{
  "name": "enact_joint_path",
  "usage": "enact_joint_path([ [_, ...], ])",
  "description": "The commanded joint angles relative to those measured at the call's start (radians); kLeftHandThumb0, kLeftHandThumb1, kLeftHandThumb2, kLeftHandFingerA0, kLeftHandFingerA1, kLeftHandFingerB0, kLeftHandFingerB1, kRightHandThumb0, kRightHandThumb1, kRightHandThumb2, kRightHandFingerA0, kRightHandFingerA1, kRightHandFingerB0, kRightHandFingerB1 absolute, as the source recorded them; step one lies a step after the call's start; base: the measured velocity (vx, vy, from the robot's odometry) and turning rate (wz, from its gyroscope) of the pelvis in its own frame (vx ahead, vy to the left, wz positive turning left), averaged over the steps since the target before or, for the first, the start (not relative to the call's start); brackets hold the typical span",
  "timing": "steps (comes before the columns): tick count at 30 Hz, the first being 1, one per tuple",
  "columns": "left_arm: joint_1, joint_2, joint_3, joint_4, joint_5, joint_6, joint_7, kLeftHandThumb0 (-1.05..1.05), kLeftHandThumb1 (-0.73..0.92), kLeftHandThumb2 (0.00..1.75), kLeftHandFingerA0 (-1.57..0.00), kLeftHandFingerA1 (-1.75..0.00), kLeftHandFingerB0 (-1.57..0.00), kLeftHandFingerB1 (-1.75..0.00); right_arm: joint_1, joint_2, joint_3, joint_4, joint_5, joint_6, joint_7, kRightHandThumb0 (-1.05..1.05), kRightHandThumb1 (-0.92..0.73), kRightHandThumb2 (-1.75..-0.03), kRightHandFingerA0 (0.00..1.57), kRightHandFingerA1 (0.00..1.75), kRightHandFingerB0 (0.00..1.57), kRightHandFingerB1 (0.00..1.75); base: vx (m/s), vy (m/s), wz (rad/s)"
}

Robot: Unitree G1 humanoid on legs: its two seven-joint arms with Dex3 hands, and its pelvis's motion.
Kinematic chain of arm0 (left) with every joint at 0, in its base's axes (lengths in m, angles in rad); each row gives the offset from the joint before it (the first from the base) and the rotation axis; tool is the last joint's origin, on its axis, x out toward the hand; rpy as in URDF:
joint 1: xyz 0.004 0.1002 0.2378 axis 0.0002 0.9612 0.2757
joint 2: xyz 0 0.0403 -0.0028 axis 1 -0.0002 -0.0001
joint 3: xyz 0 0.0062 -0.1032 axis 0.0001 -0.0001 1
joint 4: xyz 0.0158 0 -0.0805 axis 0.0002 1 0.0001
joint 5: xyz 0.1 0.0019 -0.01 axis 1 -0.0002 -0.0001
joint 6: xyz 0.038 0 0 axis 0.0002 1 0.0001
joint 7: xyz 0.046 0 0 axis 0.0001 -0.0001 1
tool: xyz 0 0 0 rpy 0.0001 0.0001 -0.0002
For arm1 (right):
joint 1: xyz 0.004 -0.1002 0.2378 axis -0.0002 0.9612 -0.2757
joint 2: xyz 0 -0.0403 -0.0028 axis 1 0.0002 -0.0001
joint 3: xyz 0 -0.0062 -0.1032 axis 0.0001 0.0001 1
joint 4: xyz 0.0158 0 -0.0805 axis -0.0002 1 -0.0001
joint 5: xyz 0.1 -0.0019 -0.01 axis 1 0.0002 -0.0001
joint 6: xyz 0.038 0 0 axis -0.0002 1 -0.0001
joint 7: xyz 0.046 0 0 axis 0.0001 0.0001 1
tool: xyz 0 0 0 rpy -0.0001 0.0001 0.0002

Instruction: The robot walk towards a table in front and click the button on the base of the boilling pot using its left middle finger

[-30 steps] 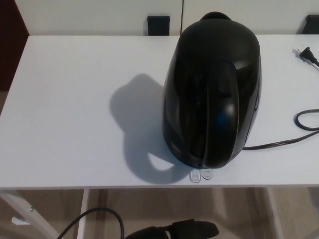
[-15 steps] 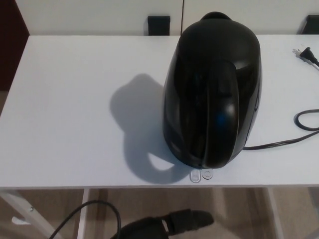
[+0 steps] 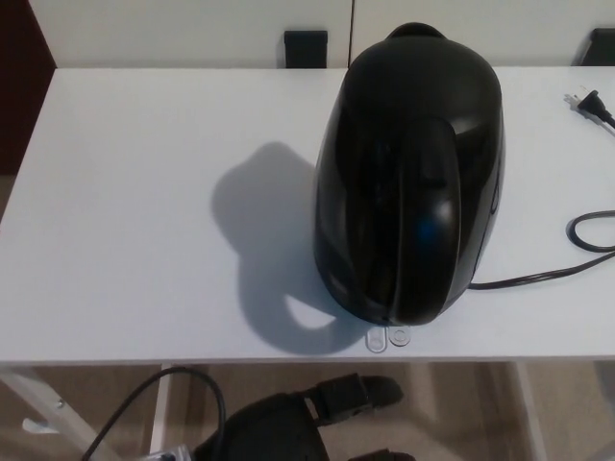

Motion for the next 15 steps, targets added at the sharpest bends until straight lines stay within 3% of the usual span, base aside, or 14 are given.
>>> enact_joint_path([
  [1, -0.001, 0.001, 0.013, 0.022, 0.004, -0.002, 0.022, -0.26, 0.52, 0.98, 0.00, -0.47, 0.00, -0.49, -0.007, -0.006, -0.007, 0.026, 0.006, -0.027, 0.004, -0.34, -0.64, -0.58, 0.67, 0.64, 0.62, 0.51, 0.00, 0.000, 0.00],
  [5, -0.003, 0.002, 0.017, 0.019, 0.000, 0.001, 0.001, -0.26, 0.52, 0.99, 0.00, -0.47, 0.00, -0.49, -0.009, -0.011, 0.001, 0.032, -0.006, -0.045, -0.003, -0.29, -0.64, -0.58, 0.72, 0.67, 0.65, 0.53, 0.00, 0.000, 0.00],
  [6, -0.002, 0.000, 0.018, 0.024, 0.000, 0.001, 0.010, -0.37, 0.54, 0.59, -0.19, -0.29, -0.09, -0.22, -0.009, -0.011, 0.002, 0.030, -0.007, -0.040, -0.005, -0.32, -0.64, -0.58, 0.71, 0.63, 0.66, 0.53, 0.00, 0.000, 0.00],
  [15, -0.013, -0.024, 0.029, 0.041, 0.030, 0.017, 0.051, -0.39, 0.54, 0.58, -0.21, -0.29, -0.10, -0.24, -0.018, -0.001, 0.005, 0.033, -0.011, 0.007, -0.034, -0.19, -0.63, -0.58, 0.68, 0.62, 0.55, 0.50, 0.00, 0.000, 0.00],
])
